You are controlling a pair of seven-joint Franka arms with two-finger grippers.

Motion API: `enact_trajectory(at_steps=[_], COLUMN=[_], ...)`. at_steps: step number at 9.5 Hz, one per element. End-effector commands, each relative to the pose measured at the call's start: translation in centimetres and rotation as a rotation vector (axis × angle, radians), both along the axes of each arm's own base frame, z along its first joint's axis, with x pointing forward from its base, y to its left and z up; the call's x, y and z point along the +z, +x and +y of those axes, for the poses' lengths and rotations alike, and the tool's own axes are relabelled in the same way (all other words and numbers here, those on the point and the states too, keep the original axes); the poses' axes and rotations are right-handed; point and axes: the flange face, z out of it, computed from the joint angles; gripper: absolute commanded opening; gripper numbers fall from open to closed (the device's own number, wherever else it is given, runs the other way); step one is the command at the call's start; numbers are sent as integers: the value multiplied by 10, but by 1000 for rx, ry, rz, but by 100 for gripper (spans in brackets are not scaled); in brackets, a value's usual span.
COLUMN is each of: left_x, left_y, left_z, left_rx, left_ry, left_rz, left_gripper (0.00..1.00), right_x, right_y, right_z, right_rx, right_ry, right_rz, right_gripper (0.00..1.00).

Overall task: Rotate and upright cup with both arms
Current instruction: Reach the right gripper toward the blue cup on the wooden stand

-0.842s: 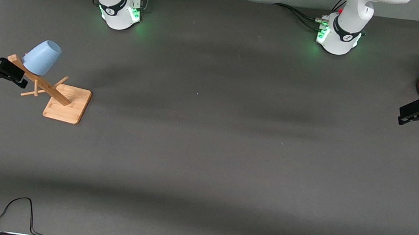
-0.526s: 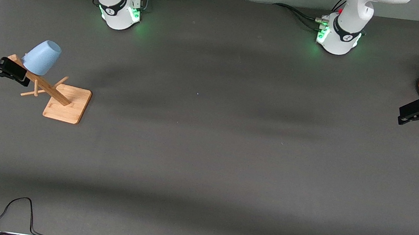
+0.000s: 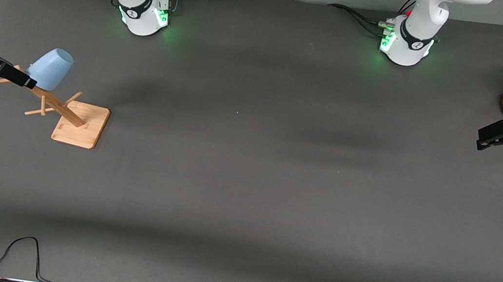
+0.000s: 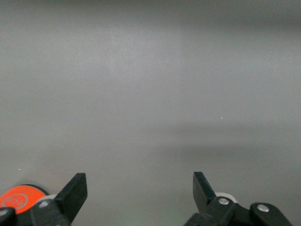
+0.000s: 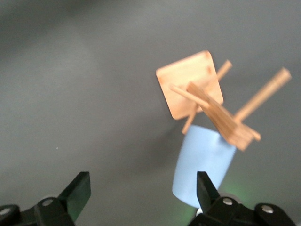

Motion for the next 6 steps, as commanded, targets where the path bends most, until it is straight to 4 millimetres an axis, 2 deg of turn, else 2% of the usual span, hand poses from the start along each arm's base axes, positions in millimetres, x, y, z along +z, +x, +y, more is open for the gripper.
enact_trajectory(at_steps=[1,3,4,6], left_x=[4,6,6,6], left_y=[-1,-1,-2,-1], left_z=[2,1,1,1], left_rx=[-1,0,-1,-1], left_ry=[-2,-8,-8,-9], left_rz=[5,1,4,1], left_gripper=[100,100,100,100], right_x=[-16,-51,-62,-73], right_y=[-52,-87,-93,-92], right_z=[-12,-28,-32,-39], right_rx=[-226,-270,-284,-299], right_ry=[19,40,44,47], right_rz=[-9,-41,-53,-53], right_gripper=[100,100,100,100])
